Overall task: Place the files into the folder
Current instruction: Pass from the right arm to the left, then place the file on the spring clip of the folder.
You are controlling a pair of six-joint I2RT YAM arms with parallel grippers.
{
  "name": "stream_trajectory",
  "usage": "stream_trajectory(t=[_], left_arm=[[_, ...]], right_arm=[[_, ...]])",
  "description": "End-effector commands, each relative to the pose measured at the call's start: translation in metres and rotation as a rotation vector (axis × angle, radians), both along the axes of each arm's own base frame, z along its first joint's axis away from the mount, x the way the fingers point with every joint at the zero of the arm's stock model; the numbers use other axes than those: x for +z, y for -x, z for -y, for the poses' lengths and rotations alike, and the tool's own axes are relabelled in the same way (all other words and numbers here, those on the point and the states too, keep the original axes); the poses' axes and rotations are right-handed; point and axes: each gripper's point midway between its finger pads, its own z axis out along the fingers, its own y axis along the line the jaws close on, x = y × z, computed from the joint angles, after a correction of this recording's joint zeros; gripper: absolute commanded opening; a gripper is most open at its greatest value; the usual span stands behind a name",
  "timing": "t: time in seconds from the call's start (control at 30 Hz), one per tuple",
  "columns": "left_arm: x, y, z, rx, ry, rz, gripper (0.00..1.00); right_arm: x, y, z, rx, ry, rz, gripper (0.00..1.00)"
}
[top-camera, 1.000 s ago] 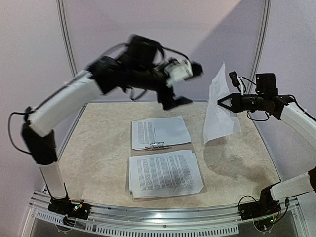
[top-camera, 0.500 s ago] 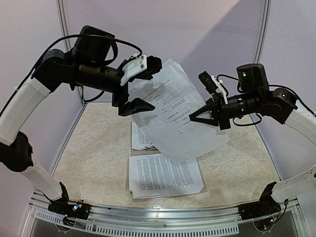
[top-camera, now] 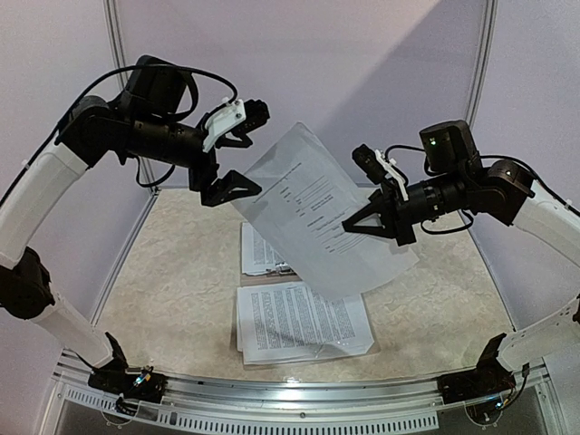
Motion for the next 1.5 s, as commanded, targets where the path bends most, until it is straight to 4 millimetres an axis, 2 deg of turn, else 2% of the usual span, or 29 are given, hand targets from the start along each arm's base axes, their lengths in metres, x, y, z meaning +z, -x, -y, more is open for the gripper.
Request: stream_trajectory(t=[0.0,0.13,0.2,0.3,0.47,0.5,0.53,0.6,0.63,0.73,0.77,0.83,0.93,1.1,1.3,1.47], left_arm=[[0.000,-0.006,0.005,-0.008,0.043,-0.037,1.00],[-0.004,-0.004,0.014,-0.039,0.056,-0.070,0.98],[-0.009,0.001,0.019,-0.069,0.059,-0.102,0.90],[-0.017,0.012,0.025,-0.126,0.064,-0.170,0.66],[-0.029,0.029,0.028,-0.193,0.061,-0.248,0.16],[-0.028,0.031,0.027,-0.202,0.066,-0.254,0.03],[-0.027,0.033,0.027,-0.207,0.071,-0.258,0.00],[-0.022,0.036,0.026,-0.210,0.088,-0.252,0.00],[-0.019,0.034,0.025,-0.198,0.099,-0.243,0.00],[0.001,0.031,0.014,-0.145,0.158,-0.175,0.00],[0.011,0.030,0.009,-0.134,0.181,-0.150,0.00],[0.028,0.028,-0.002,-0.111,0.221,-0.121,0.00],[0.046,0.029,-0.018,-0.096,0.272,-0.107,0.00],[0.066,0.036,-0.037,-0.102,0.353,-0.124,0.00],[0.087,0.039,-0.058,-0.094,0.431,-0.123,0.00],[0.098,0.043,-0.070,-0.094,0.475,-0.124,0.00]], right_arm=[[0.004,0.006,0.000,0.032,0.000,0.025,0.00],[0.003,0.007,0.000,0.036,0.002,0.027,0.00],[0.003,0.006,0.000,0.037,0.004,0.031,0.00],[0.000,0.003,0.000,0.025,0.014,0.037,0.00],[0.000,-0.006,0.003,-0.022,0.016,0.089,0.00],[0.001,-0.008,0.004,-0.034,0.013,0.100,0.00],[0.002,-0.010,0.004,-0.049,0.012,0.112,0.00],[0.003,-0.019,0.006,-0.095,0.010,0.141,0.01],[0.003,-0.027,0.008,-0.135,0.015,0.160,0.10],[0.000,-0.061,0.022,-0.351,0.030,0.221,0.59],[0.000,-0.071,0.030,-0.420,0.028,0.240,0.70],[0.002,-0.081,0.042,-0.496,-0.003,0.256,0.82],[0.006,-0.084,0.052,-0.508,-0.084,0.248,0.88],[0.013,-0.075,0.048,-0.439,-0.227,0.235,0.93],[0.037,-0.075,0.037,-0.373,-0.436,0.199,0.92],[0.059,-0.070,0.026,-0.296,-0.564,0.172,0.85]])
